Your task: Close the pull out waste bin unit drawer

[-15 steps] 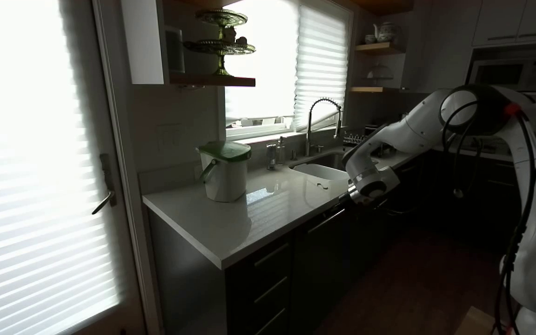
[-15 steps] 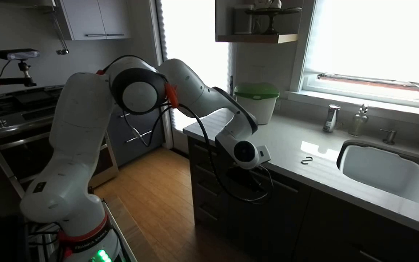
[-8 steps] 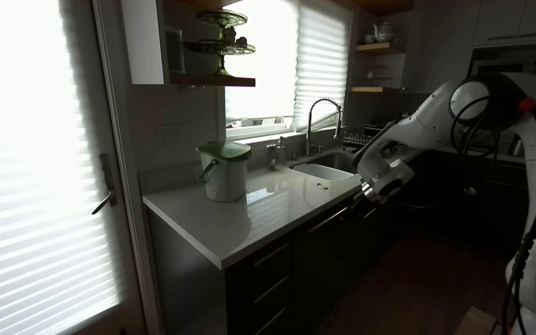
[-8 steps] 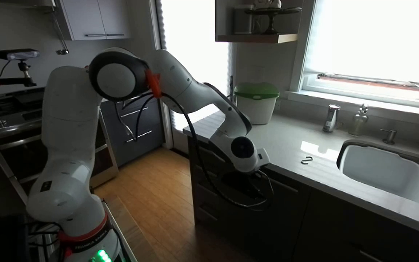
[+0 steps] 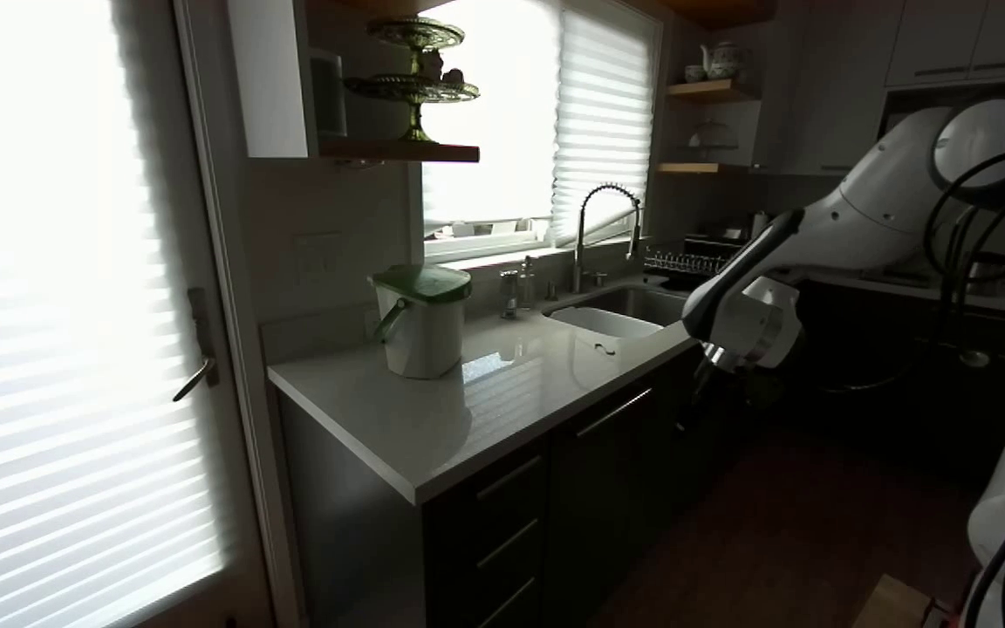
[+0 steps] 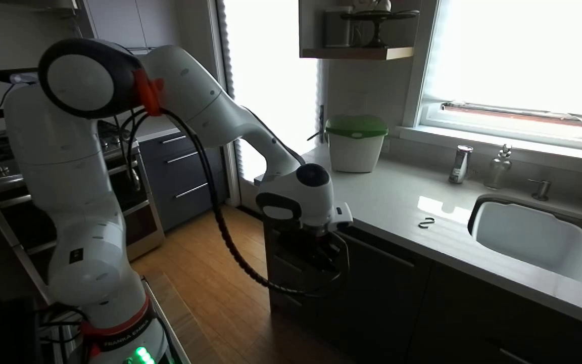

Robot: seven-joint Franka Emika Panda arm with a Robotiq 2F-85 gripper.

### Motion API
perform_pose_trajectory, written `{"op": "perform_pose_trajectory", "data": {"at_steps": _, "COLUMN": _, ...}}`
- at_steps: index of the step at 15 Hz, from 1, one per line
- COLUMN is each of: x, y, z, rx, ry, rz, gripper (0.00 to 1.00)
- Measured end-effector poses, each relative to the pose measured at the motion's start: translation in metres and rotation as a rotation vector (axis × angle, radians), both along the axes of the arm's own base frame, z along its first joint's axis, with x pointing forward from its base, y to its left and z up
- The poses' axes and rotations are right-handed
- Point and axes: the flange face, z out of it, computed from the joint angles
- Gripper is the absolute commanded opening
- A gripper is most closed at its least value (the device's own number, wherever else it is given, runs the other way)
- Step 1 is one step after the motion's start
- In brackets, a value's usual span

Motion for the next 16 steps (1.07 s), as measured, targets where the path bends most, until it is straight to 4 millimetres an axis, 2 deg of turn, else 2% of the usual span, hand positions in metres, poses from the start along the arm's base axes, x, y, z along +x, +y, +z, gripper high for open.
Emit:
{"op": "perform_pose_trajectory", "data": {"at_steps": 1, "x": -0.005, "y": -0.001, "z": 0.008, "rx": -0.021, "ry": 0.018, "rz": -0.019, "gripper": 0.98}}
{"op": "perform_pose_trajectory", "data": {"at_steps": 2, "x": -0.008, "y": -0.003, "z": 0.017, "rx": -0.037, "ry": 0.035, "rz": -0.037, "gripper": 1.00}}
{"op": "perform_pose_trajectory", "data": {"at_steps": 4, "x": -0.013, "y": -0.004, "z": 0.041, "rx": -0.058, "ry": 0.076, "rz": -0.059, "gripper": 1.00}}
{"op": "perform_pose_trajectory", "data": {"at_steps": 7, "x": -0.025, "y": -0.003, "z": 0.091, "rx": -0.032, "ry": 0.117, "rz": -0.061, "gripper": 1.00}}
{"op": "perform_pose_trajectory", "data": {"at_steps": 11, "x": -0.053, "y": -0.006, "z": 0.148, "rx": 0.018, "ry": 0.141, "rz": -0.108, "gripper": 1.00}}
{"op": "perform_pose_trajectory", "data": {"at_steps": 13, "x": -0.064, "y": -0.012, "z": 0.163, "rx": 0.017, "ry": 0.144, "rz": -0.164, "gripper": 1.00}}
{"op": "perform_pose_trajectory", "data": {"at_steps": 16, "x": -0.067, "y": -0.013, "z": 0.167, "rx": 0.020, "ry": 0.141, "rz": -0.184, "gripper": 1.00}}
